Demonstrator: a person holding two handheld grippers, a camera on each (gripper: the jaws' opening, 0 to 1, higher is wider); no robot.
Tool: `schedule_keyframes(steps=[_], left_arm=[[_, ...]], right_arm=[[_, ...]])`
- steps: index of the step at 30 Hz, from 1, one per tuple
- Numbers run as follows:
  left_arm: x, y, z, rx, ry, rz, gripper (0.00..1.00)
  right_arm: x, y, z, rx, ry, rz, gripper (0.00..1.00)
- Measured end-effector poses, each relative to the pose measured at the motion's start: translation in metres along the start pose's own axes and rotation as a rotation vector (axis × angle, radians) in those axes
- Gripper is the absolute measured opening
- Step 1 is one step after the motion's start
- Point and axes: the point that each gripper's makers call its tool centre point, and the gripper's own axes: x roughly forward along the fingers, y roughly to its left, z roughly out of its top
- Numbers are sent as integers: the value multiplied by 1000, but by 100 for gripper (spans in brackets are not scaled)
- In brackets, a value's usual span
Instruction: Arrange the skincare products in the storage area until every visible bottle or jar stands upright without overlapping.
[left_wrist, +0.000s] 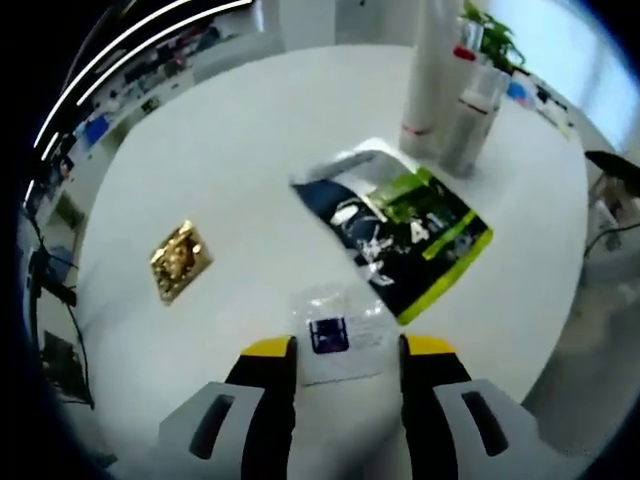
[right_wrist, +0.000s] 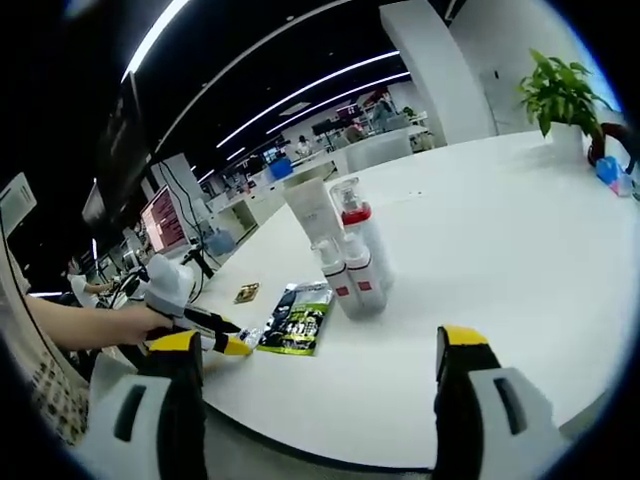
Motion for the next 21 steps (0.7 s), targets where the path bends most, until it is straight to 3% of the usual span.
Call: schedule_keyframes(steps=[12, 17, 21], left_arm=[[-8, 26, 5, -139, -22, 63, 37], [-10, 35, 12, -227, -46, 86, 37], [-6, 34, 12, -352, -57, 85, 37]], right_arm=[[0, 1, 0, -1, 2, -1, 97], [0, 2, -1, -8, 7, 0, 97], [0, 2, -1, -7, 6, -3, 97]])
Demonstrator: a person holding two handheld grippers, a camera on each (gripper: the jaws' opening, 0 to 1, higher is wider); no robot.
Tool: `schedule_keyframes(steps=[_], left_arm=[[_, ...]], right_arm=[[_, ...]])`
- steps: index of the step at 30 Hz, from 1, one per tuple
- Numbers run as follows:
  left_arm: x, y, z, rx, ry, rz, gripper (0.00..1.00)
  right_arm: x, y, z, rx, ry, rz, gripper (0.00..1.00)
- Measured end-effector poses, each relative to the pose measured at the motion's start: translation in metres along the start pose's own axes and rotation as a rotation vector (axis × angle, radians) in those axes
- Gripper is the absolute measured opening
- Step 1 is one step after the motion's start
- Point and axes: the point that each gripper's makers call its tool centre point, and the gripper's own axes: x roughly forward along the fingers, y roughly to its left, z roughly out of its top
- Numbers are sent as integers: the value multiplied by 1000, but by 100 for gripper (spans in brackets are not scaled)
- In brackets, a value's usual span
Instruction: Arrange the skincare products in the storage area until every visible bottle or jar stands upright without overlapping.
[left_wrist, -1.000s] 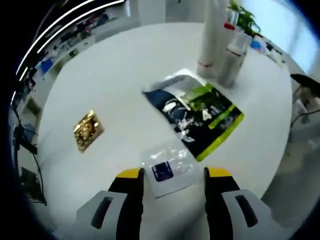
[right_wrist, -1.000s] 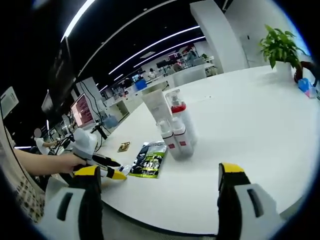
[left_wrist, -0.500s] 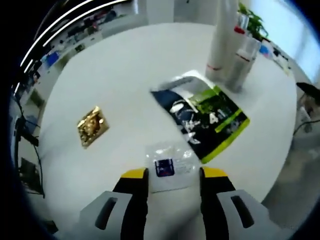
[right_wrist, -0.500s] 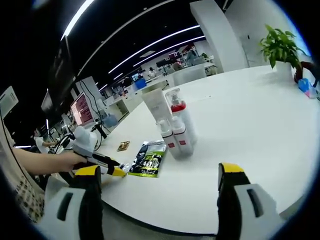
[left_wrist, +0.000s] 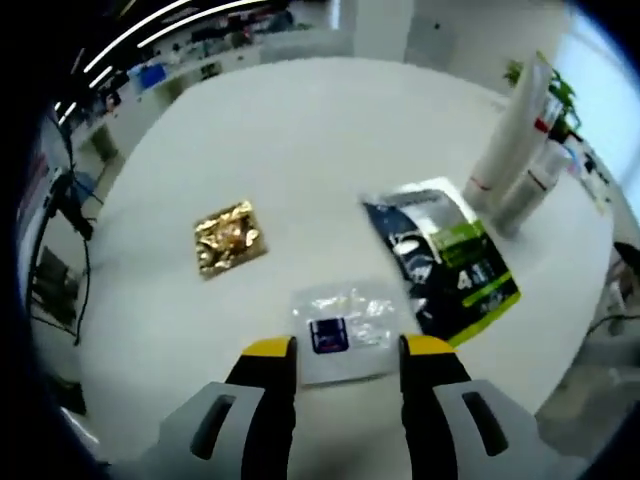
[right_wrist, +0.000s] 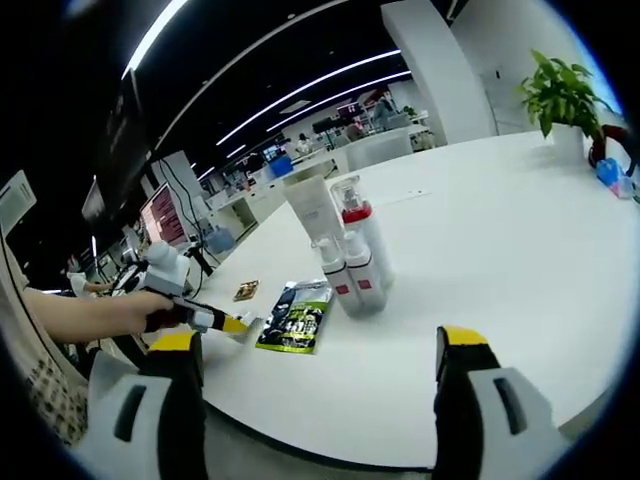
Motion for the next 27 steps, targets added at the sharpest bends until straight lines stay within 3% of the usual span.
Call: schedule_keyframes(steps=[9, 12, 27], left_arm=[[5, -11, -2, -87, -20, 35, 38], [6, -9, -2, -62, -32, 81, 38], [8, -11, -6, -46, -38, 116, 38]], right_arm=[[0, -1, 0, 1, -2, -7, 97], [-1, -1, 1, 3, -3, -10, 97], [-1, -1, 1, 6, -2, -13, 97]])
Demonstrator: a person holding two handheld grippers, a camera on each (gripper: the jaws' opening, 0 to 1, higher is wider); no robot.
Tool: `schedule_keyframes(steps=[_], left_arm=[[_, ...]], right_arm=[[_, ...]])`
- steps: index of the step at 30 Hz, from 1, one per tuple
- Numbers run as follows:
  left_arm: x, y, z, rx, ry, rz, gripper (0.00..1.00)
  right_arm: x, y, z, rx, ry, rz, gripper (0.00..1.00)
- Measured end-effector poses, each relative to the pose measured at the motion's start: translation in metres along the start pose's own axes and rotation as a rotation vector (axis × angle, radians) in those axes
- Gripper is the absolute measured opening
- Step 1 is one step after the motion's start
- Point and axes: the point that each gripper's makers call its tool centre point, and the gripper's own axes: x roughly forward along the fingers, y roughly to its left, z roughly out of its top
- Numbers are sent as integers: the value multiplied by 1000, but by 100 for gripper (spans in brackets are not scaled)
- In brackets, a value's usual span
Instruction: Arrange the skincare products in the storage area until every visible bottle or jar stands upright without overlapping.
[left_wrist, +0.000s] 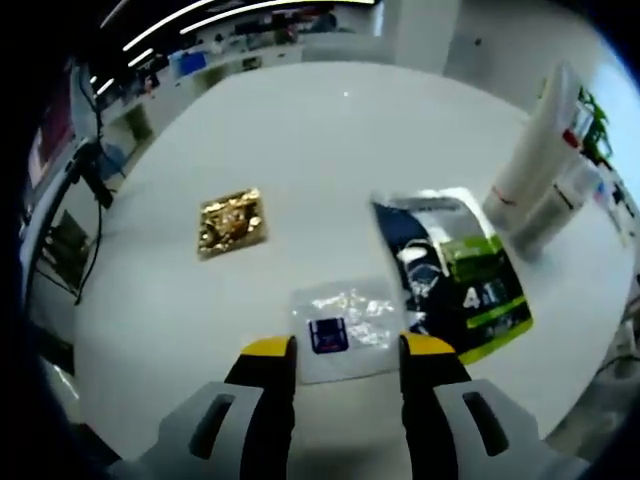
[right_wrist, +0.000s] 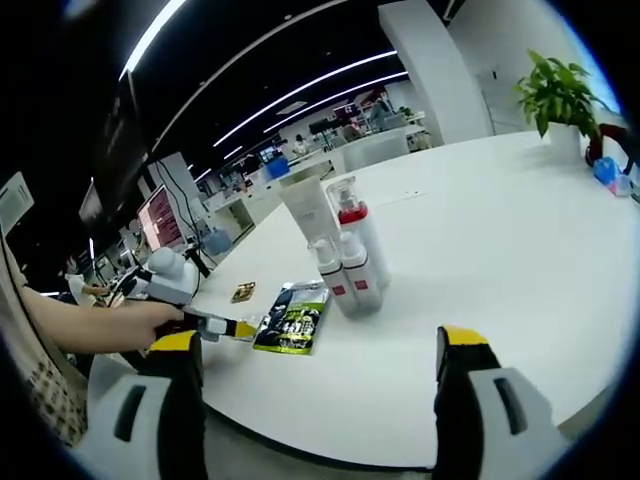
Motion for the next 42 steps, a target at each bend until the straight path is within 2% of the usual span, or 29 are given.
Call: schedule_keyframes(steps=[7, 12, 15, 19, 29, 33, 35, 42], left_arm=[[0, -1, 0, 5, 3, -4, 44], [-3, -2, 2, 31, -6, -7, 44], [-4, -2, 7, 104, -29, -8, 45], [-9, -1, 9, 164, -45, -5, 51], [-26, -10, 15, 250, -75, -57, 62], [-29, -12, 20, 365, -104, -61, 67], [-32, -15, 16, 400, -106, -69, 70], [-44, -24, 7, 409, -138, -135, 78]], right_arm=[[0, 1, 0, 0, 1, 2, 97], [0, 1, 0, -2, 0, 3, 97], [0, 1, 0, -5, 0, 6, 97], [0, 1, 1, -6, -6, 9, 97], [-1, 4, 2, -20, -16, 22, 98], [-2, 5, 2, -23, -21, 25, 98], [-2, 6, 2, -22, -24, 30, 98], [-2, 11, 1, -37, -16, 39, 98]])
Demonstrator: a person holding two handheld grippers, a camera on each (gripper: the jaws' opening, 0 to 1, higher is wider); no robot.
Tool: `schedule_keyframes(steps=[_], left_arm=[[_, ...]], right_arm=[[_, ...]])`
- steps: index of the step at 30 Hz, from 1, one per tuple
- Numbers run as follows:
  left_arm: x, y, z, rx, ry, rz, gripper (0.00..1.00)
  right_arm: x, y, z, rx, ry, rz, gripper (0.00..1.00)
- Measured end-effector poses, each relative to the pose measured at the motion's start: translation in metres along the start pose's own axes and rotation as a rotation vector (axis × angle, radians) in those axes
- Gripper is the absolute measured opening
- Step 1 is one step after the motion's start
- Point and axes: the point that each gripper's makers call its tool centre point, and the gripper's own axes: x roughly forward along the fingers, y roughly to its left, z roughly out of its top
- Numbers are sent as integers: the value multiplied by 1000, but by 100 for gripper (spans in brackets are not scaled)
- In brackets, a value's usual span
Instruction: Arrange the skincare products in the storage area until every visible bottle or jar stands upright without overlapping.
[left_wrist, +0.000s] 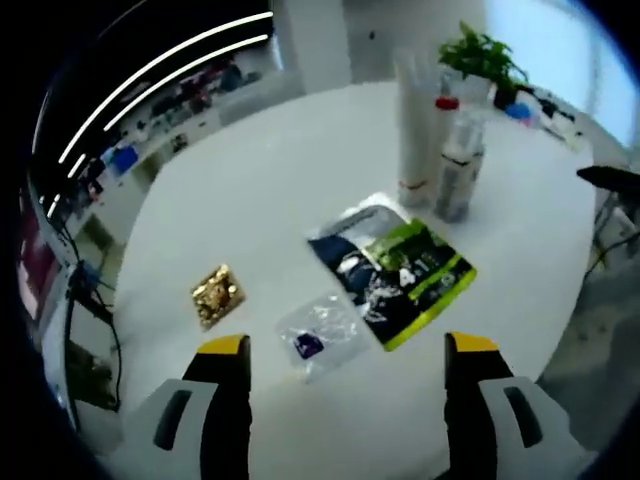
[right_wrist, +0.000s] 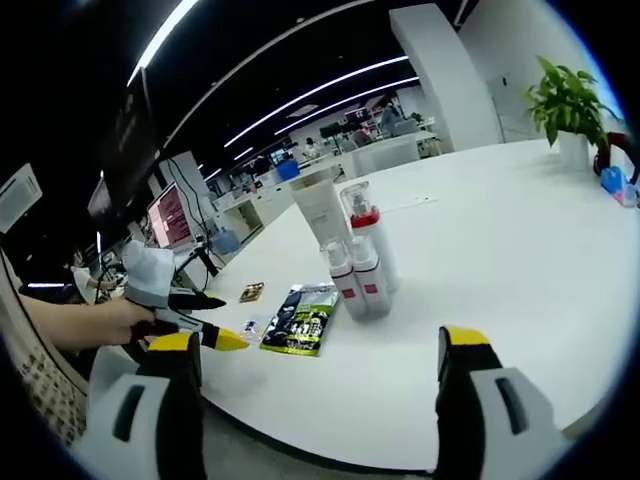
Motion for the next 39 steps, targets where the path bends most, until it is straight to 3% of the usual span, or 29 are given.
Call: schedule_keyframes(steps=[10, 14, 17, 26, 39], left_arm=[[-19, -9, -4, -29, -85, -116, 84], [-27, -2, -4, -71, -117, -120, 88], [-37, 0, 1, -108, -172, -138, 92], [-57, 2, 7, -125, -255, -163, 95], [-79, -2, 2, -180, -294, -176, 96]], right_arm=[[0, 4, -2, -10, 8, 12, 98], [0, 5, -2, -17, 9, 16, 98], [0, 5, -2, -19, 11, 18, 98], [1, 5, -4, -27, 21, 20, 98], [1, 5, -4, -36, 21, 18, 99]])
